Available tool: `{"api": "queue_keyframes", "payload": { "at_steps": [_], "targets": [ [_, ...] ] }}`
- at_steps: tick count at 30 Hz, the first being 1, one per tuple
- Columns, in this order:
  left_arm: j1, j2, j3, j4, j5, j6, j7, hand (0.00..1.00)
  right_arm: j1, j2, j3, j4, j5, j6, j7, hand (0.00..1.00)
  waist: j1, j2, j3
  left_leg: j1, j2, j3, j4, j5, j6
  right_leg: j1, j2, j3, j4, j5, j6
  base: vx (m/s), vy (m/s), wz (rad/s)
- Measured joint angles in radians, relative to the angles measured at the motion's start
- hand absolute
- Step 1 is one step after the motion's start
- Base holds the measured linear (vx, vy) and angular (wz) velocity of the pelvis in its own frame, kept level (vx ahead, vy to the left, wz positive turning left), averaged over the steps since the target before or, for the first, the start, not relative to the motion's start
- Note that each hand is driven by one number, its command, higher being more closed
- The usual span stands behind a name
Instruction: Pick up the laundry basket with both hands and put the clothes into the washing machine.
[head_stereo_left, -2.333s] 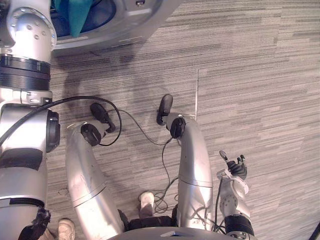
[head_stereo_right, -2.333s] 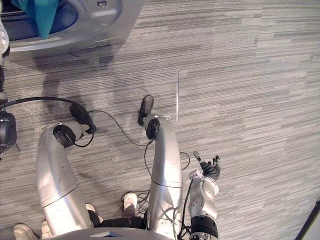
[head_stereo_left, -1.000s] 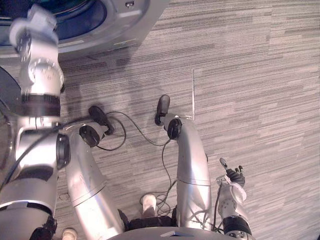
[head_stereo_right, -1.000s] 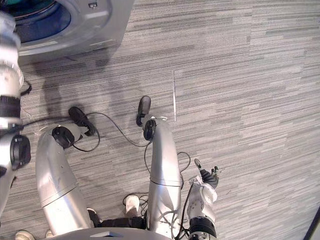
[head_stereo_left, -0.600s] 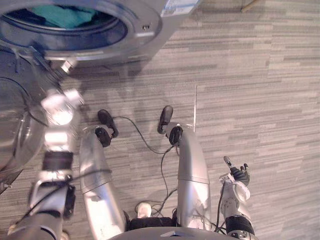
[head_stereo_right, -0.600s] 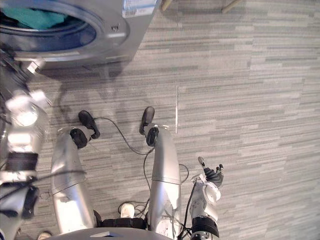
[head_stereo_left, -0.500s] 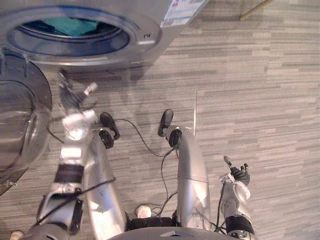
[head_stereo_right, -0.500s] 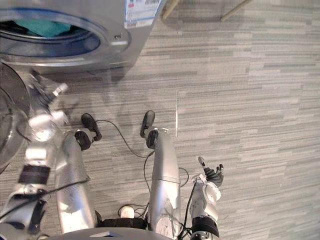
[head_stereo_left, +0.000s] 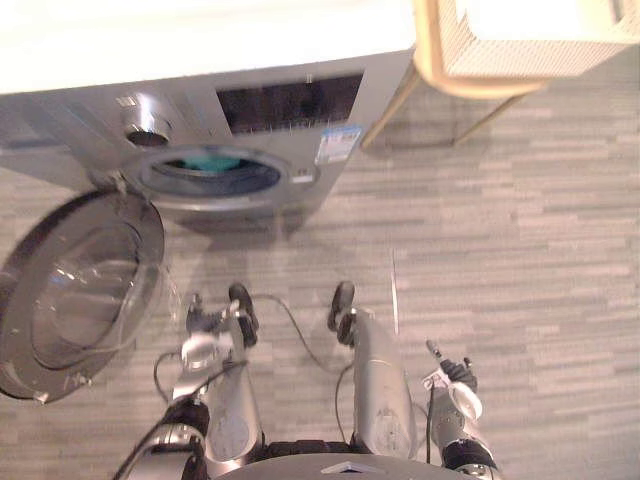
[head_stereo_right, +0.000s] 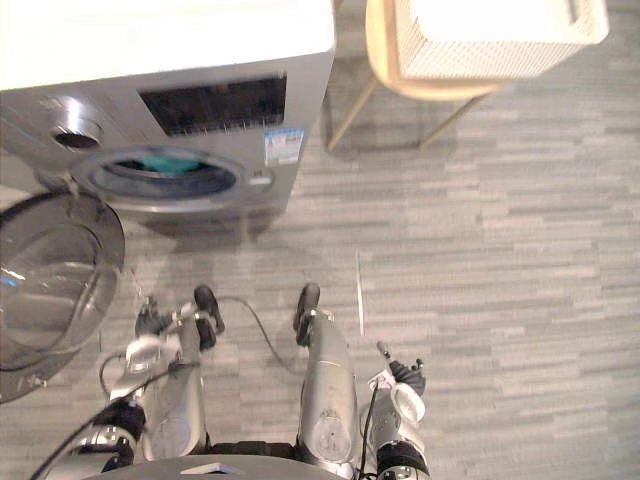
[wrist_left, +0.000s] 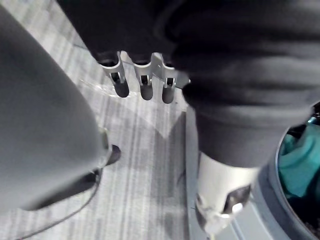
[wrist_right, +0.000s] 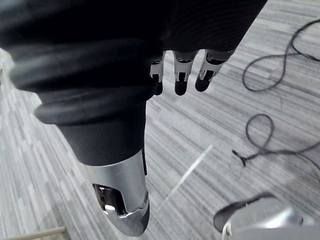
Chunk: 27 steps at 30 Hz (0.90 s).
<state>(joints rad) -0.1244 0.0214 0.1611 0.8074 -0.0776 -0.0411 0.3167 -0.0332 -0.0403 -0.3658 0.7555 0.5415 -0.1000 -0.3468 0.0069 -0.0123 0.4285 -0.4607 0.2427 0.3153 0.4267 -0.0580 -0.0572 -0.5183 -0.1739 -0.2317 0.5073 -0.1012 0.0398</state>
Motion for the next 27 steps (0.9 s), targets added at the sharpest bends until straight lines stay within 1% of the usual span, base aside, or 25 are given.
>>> {"api": "queue_keyframes", "payload": {
  "at_steps": [1,2,3,4,5,7,9,11,13,16,17,18,19,20,21,22,23,25,26,27],
  "targets": [
    [0.016,-0.002,0.013,0.017,0.014,0.003,-0.005,0.0,0.005,0.005,0.0,0.016,-0.001,0.004,0.002,0.0,0.002,0.001,-0.022,0.033,-0.008,0.005,-0.032,0.01,-0.002,0.026,-0.002,-0.001,-0.019,0.002,0.001,0.17,-0.017,0.03],
    [0.051,-0.01,0.043,0.052,0.044,0.01,-0.024,0.0,0.023,0.017,-0.003,0.03,-0.014,0.02,0.015,0.0,0.011,0.009,-0.069,0.1,-0.018,0.016,-0.096,0.03,-0.009,0.079,-0.001,-0.004,-0.057,0.007,0.007,0.22,-0.025,0.08],
    [0.083,-0.025,0.089,0.089,0.061,0.016,-0.038,0.0,0.036,0.03,-0.018,0.051,-0.045,0.028,0.029,0.0,0.01,0.023,-0.118,0.156,-0.028,0.017,-0.157,0.048,-0.013,0.135,0.0,-0.021,-0.099,0.007,0.006,0.23,-0.026,0.15],
    [0.1,-0.037,0.117,0.11,0.063,0.021,-0.042,0.0,0.05,0.038,-0.036,0.056,-0.057,0.04,0.04,0.0,0.01,0.033,-0.15,0.19,-0.036,0.017,-0.194,0.06,-0.016,0.169,0.0,-0.031,-0.121,0.007,0.007,0.2,-0.023,0.28],
    [0.135,-0.063,0.163,0.136,0.063,0.024,-0.053,0.0,0.073,0.047,-0.057,0.066,-0.096,0.052,0.055,0.0,0.014,0.049,-0.201,0.258,-0.05,0.017,-0.268,0.083,-0.021,0.23,0.001,-0.047,-0.16,0.008,0.013,0.16,-0.015,0.26],
    [0.162,-0.084,0.206,0.16,0.065,0.025,-0.064,0.0,0.079,0.051,-0.097,0.092,-0.133,0.063,0.074,0.0,0.018,0.069,-0.249,0.334,-0.06,0.015,-0.341,0.104,-0.027,0.307,0.006,-0.069,-0.205,0.009,0.019,0.16,-0.003,0.26],
    [0.178,-0.102,0.237,0.168,0.065,0.026,-0.066,0.0,0.083,0.056,-0.121,0.107,-0.175,0.065,0.083,0.0,0.021,0.081,-0.284,0.379,-0.059,0.008,-0.374,0.112,-0.031,0.368,0.016,-0.091,-0.242,0.01,0.023,0.13,0.007,0.29],
    [0.183,-0.107,0.251,0.174,0.065,0.027,-0.07,0.0,0.078,0.059,-0.128,0.126,-0.196,0.065,0.085,0.0,0.023,0.085,-0.297,0.404,-0.057,-0.015,-0.372,0.118,-0.028,0.431,0.026,-0.118,-0.28,0.014,0.028,0.09,0.012,0.34],
    [0.182,-0.106,0.251,0.175,0.071,0.029,-0.071,0.0,0.07,0.07,-0.128,0.129,-0.219,0.065,0.086,0.0,0.027,0.079,-0.307,0.408,-0.057,-0.031,-0.327,0.113,-0.023,0.483,0.023,-0.158,-0.297,0.007,0.034,0.08,0.019,0.47],
    [0.177,-0.103,0.25,0.175,0.079,0.031,-0.07,0.0,0.068,0.073,-0.127,0.137,-0.234,0.068,0.086,0.0,0.024,0.071,-0.304,0.391,-0.062,-0.016,-0.249,0.108,-0.015,0.539,0.015,-0.209,-0.31,0.009,0.035,0.0,0.01,0.53],
    [0.173,-0.104,0.249,0.175,0.08,0.031,-0.07,0.0,0.06,0.081,-0.128,0.139,-0.235,0.072,0.086,0.0,0.025,0.067,-0.302,0.39,-0.063,-0.016,-0.229,0.089,-0.013,0.551,0.005,-0.221,-0.313,0.011,0.036,-0.05,0.099,0.3],
    [0.168,-0.108,0.251,0.176,0.08,0.031,-0.071,0.0,0.045,0.077,-0.13,0.155,-0.236,0.078,0.088,0.0,0.028,0.069,-0.302,0.372,-0.059,-0.018,-0.136,0.022,-0.012,0.557,-0.001,-0.23,-0.304,0.009,0.034,-0.03,0.122,-0.05],
    [0.171,-0.109,0.251,0.178,0.081,0.033,-0.078,0.0,0.033,0.077,-0.128,0.165,-0.242,0.083,0.097,0.0,0.03,0.073,-0.305,0.375,-0.065,-0.023,-0.061,-0.04,-0.007,0.563,-0.005,-0.213,-0.298,0.007,0.033,-0.04,0.176,-0.21],
    [0.174,-0.112,0.251,0.182,0.081,0.033,-0.081,0.0,0.029,0.079,-0.127,0.164,-0.25,0.083,0.104,0.0,0.029,0.078,-0.309,0.377,-0.067,-0.03,-0.055,-0.056,-0.002,0.564,-0.003,-0.206,-0.298,0.009,0.038,-0.03,0.116,-0.27],
    [0.18,-0.116,0.252,0.194,0.081,0.038,-0.085,0.0,0.022,0.08,-0.127,0.164,-0.268,0.083,0.119,0.0,0.021,0.079,-0.317,0.387,-0.078,-0.042,-0.077,-0.08,0.013,0.563,0.002,-0.188,-0.301,0.011,0.052,-0.05,0.123,-0.19],
    [0.18,-0.112,0.254,0.193,0.081,0.038,-0.085,0.0,0.026,0.086,-0.128,0.164,-0.273,0.084,0.121,0.0,0.02,0.079,-0.323,0.398,-0.087,-0.034,-0.098,-0.074,0.018,0.563,-0.001,-0.172,-0.309,0.015,0.053,-0.06,0.09,-0.23],
    [0.18,-0.106,0.256,0.193,0.081,0.039,-0.086,0.0,0.033,0.099,-0.129,0.163,-0.274,0.084,0.122,0.0,0.019,0.061,-0.334,0.418,-0.106,-0.011,-0.154,-0.059,0.022,0.556,-0.005,-0.135,-0.334,0.028,0.041,-0.06,0.097,-0.27],
    [0.179,-0.096,0.259,0.194,0.081,0.039,-0.09,0.0,0.039,0.11,-0.129,0.164,-0.274,0.085,0.123,0.0,0.016,0.037,-0.343,0.452,-0.143,0.023,-0.249,-0.027,0.032,0.547,-0.014,-0.096,-0.381,0.06,0.029,-0.05,0.093,-0.39],
    [0.179,-0.093,0.259,0.194,0.084,0.04,-0.091,0.0,0.043,0.111,-0.129,0.164,-0.274,0.086,0.123,0.0,0.015,0.029,-0.342,0.477,-0.159,0.045,-0.295,-0.013,0.032,0.54,-0.019,-0.074,-0.391,0.067,0.021,-0.04,0.075,-0.45],
    [0.179,-0.092,0.259,0.194,0.087,0.04,-0.092,0.0,0.051,0.111,-0.129,0.164,-0.273,0.086,0.123,0.0,0.015,0.025,-0.343,0.488,-0.169,0.049,-0.315,-0.009,0.031,0.535,-0.024,-0.067,-0.39,0.067,0.02,-0.04,0.119,-0.54]
  ]
}}
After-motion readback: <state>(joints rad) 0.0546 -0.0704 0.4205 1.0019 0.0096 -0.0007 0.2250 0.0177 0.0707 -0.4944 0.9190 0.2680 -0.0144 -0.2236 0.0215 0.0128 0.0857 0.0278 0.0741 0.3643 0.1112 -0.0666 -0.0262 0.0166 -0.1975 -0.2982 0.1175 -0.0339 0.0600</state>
